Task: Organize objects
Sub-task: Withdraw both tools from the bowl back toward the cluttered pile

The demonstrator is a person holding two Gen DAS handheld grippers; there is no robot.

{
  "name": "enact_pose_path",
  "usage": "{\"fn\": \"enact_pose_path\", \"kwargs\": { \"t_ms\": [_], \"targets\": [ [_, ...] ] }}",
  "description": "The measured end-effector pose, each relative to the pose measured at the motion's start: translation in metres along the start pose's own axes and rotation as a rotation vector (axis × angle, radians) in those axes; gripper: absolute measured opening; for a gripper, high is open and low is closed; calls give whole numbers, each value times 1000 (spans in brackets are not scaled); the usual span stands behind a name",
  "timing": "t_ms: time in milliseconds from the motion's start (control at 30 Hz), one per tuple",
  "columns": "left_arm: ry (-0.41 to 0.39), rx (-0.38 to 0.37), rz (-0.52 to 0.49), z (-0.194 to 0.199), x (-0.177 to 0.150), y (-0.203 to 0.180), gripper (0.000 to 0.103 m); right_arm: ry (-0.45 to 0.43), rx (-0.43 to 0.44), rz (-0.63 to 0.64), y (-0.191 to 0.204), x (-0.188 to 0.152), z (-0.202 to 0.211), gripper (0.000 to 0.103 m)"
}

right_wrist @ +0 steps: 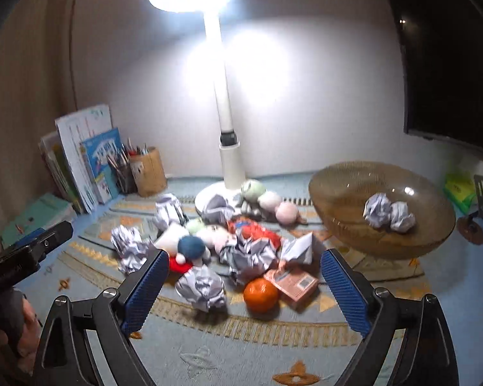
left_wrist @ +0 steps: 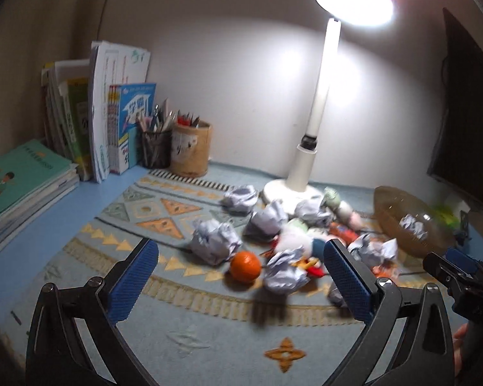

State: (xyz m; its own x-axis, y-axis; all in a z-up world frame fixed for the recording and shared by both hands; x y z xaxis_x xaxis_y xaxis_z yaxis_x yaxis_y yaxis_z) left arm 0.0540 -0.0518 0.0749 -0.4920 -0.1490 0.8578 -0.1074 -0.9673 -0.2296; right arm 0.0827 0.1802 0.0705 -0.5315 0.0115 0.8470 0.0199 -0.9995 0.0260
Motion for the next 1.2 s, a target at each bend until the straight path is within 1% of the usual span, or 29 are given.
{"fn": "enact_pose_path", "kwargs": {
  "t_ms": [33, 100, 133, 167, 200, 233, 267, 333, 400, 500, 600, 700, 733, 767, 800, 867, 900, 933, 1000, 1033, 1067, 1100, 1133, 1167, 1200],
  "targets": [
    [39, 1, 13, -11, -8, 8, 102, 29, 7, 1, 3, -8, -10, 95],
    [73, -11, 31, -25, -25, 17, 102, 90, 6, 9, 9, -20, -23, 95],
    [94, -3, 35, -30, -30, 18, 102, 110, 7, 26, 12, -22, -27, 95],
    [103, 0, 19, -30, -28, 16, 102, 114, 10, 39, 13, -23, -28, 95],
    [67, -9, -6, -25, -28, 12, 102, 123, 7, 49, 14, -26, -30, 95],
    [55, 5, -27, -24, -29, 8, 102, 134, -8, 64, 17, -28, -33, 95],
    [73, 13, -47, -26, -31, 4, 102, 145, -31, 86, 21, -30, -36, 95],
    [96, 11, -81, -28, -32, -4, 102, 148, -77, 144, 32, -34, -36, 95],
    [87, 15, -102, -24, -34, -9, 102, 132, -114, 205, 41, -36, -34, 95],
    [97, 3, -80, -24, -34, -6, 102, 95, -136, 254, 48, -38, -27, 96],
    [129, -26, -61, -29, -35, -2, 102, 100, -97, 249, 46, -36, -27, 96],
    [204, -132, -100, -40, -34, -9, 102, 146, -4, 224, 43, -33, -35, 93],
    [217, -154, -129, -44, -32, -12, 102, 169, 37, 216, 42, -32, -39, 91],
    [222, -154, -179, -48, -29, -16, 102, 183, 65, 213, 40, -30, -43, 87],
    [228, -153, -228, -54, -26, -20, 102, 194, 68, 223, 39, -27, -48, 85],
    [253, -177, -276, -69, -20, -23, 101, 211, 65, 254, 38, -22, -58, 85],
    [267, -191, -292, -76, -19, -24, 98, 223, 79, 266, 39, -19, -63, 84],
    [277, -205, -311, -82, -18, -26, 90, 222, 87, 275, 40, -18, -67, 84],
    [295, -223, -358, -92, -20, -33, 87, 226, 89, 294, 43, -16, -76, 82],
    [307, -220, -387, -96, -23, -38, 82, 230, 82, 310, 46, -17, -81, 81],
    [312, -206, -423, -99, -26, -42, 79, 226, 68, 328, 49, -17, -84, 75],
    [298, -193, -465, -98, -28, -48, 76, 226, 63, 340, 52, -18, -86, 68],
    [286, -197, -491, -96, -29, -53, 65, 232, 73, 341, 53, -18, -88, 63],
    [277, -193, -504, -95, -30, -55, 57, 241, 83, 339, 55, -20, -89, 50],
    [274, -186, -508, -94, -30, -56, 55, 238, 72, 350, 56, -21, -89, 44]
  ]
}}
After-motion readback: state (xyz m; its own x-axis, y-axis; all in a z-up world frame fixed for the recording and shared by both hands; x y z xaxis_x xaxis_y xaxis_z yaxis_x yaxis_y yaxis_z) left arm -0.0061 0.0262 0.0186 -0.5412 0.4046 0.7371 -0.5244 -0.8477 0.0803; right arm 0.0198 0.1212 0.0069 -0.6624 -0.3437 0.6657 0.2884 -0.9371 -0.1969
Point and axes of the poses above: each gripper's, at about its wrist camera, not at the fingertips, and z roughly against the way its jaws point, y to its left, x to its top, the point moved 2 cm from there along -z, roughly the way its jaws point, and after that the axes turned 8 degrees about -x, right-handed, at the moved point
